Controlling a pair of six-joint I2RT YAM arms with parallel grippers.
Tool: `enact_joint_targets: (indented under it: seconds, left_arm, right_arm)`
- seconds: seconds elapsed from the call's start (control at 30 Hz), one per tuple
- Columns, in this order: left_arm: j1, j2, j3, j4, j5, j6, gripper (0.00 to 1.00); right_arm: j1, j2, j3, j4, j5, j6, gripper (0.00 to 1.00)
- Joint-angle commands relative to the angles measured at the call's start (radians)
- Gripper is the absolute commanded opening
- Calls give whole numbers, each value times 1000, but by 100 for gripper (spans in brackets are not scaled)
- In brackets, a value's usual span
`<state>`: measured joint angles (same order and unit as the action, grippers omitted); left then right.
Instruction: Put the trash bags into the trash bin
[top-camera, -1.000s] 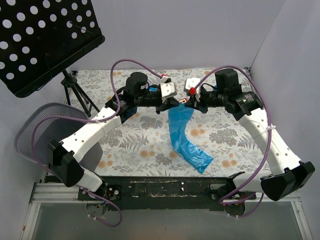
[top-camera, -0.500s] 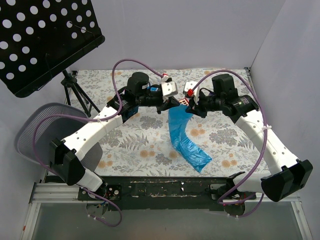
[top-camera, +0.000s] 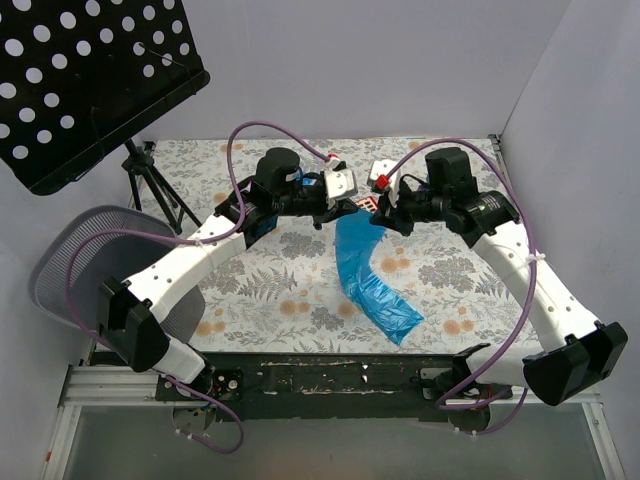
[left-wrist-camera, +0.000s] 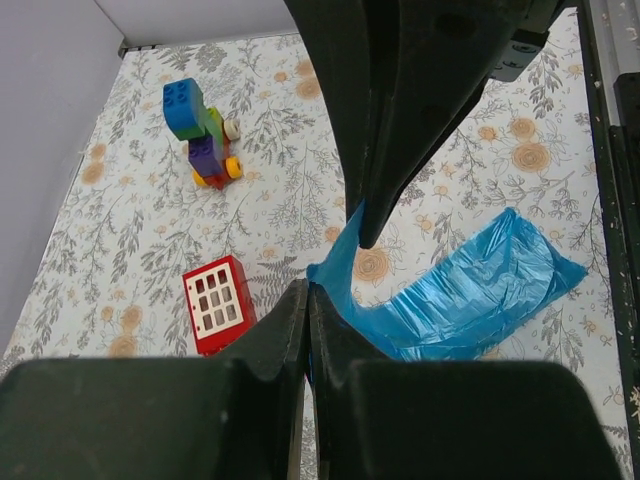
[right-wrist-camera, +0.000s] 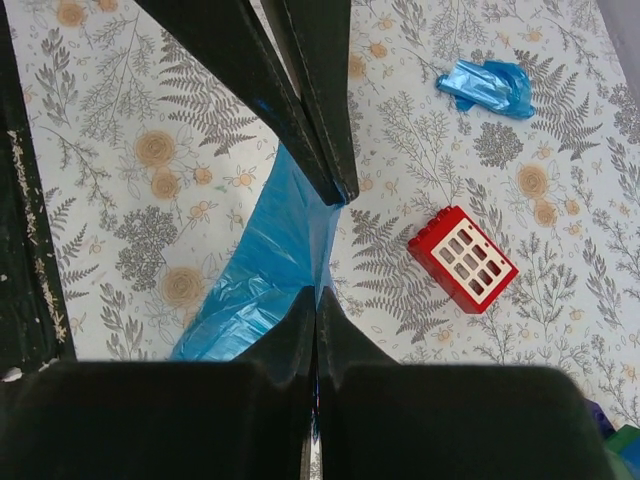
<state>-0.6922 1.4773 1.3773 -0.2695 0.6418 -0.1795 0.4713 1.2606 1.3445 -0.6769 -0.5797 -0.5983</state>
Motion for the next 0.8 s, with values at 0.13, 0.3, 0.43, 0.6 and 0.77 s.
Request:
enact_joint_targets:
  seconds: [0.13,0.3,0.43,0.6,0.77]
  left_arm:
    - [-101,-78,-81,25,-80,372,0]
    - [-145,-109,-170,191,-136,621,0]
    - [-147,-163,-219,263,-122,652,0]
    - [-148,-150,-231,297,-191,629,0]
    - [-148,-114,-254,343,-225,600,0]
  right_arm:
    - [-3,12,37,71,-175,181,1]
    - [-5,69,47,140,-244,327,1]
    - [-54,76,7,168,-174,358,1]
    - [-53,50,-7,117,-258,330,1]
    - [-28,14,-10,92,-341,324,1]
